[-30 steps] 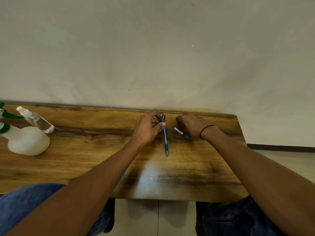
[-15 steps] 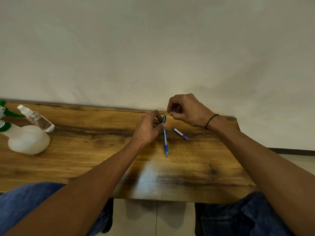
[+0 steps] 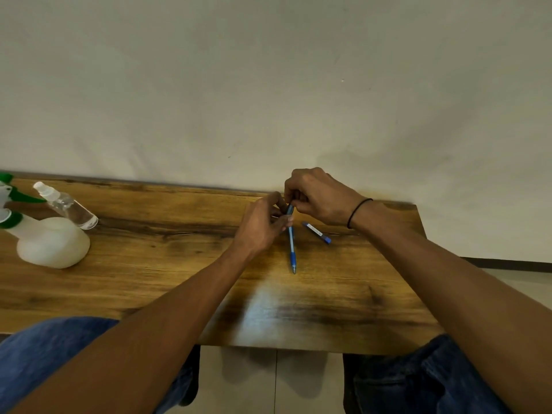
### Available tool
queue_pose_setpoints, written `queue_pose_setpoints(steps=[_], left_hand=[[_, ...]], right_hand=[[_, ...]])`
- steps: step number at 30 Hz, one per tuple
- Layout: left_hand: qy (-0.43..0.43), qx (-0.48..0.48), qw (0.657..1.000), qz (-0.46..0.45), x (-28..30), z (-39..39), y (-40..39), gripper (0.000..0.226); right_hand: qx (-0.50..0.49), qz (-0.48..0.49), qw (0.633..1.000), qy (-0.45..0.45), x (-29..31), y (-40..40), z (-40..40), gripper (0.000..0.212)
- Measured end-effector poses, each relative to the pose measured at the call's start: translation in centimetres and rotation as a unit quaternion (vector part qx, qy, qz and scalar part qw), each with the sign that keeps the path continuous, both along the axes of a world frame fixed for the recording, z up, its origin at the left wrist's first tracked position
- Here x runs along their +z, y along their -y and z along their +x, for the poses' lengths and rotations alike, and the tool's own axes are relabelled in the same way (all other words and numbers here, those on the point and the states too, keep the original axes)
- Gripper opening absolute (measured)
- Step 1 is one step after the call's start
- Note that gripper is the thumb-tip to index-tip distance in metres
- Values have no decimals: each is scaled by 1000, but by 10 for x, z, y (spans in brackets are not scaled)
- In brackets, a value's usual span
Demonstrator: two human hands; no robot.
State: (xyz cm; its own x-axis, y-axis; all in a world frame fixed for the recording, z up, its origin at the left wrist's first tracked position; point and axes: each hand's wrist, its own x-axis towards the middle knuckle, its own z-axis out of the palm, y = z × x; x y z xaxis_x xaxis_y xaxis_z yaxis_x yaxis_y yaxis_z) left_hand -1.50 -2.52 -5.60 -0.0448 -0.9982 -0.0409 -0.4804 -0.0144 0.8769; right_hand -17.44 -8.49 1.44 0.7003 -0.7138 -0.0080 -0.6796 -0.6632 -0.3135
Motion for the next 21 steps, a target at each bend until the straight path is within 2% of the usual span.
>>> queue_pose_setpoints(steps=[10, 13, 18, 20, 21], left_hand=[[5, -2, 1000, 1, 2, 2, -1, 17], [-29, -1, 1000, 3, 12, 4, 3, 15], [-105, 30, 994, -23, 58, 8, 19, 17], [-80, 21, 996, -42, 79, 13, 24, 22], [-41, 4, 998, -46, 89, 17, 27, 25]], right_hand=[[-75, 55, 994, 55, -3, -1, 6, 4], [-98, 91, 986, 95, -1, 0, 3, 11], [-180, 114, 930, 299, 16, 2, -6, 14], [-190, 113, 906, 361, 27, 1, -2, 14], [-190, 113, 895, 387, 34, 0, 0, 14]])
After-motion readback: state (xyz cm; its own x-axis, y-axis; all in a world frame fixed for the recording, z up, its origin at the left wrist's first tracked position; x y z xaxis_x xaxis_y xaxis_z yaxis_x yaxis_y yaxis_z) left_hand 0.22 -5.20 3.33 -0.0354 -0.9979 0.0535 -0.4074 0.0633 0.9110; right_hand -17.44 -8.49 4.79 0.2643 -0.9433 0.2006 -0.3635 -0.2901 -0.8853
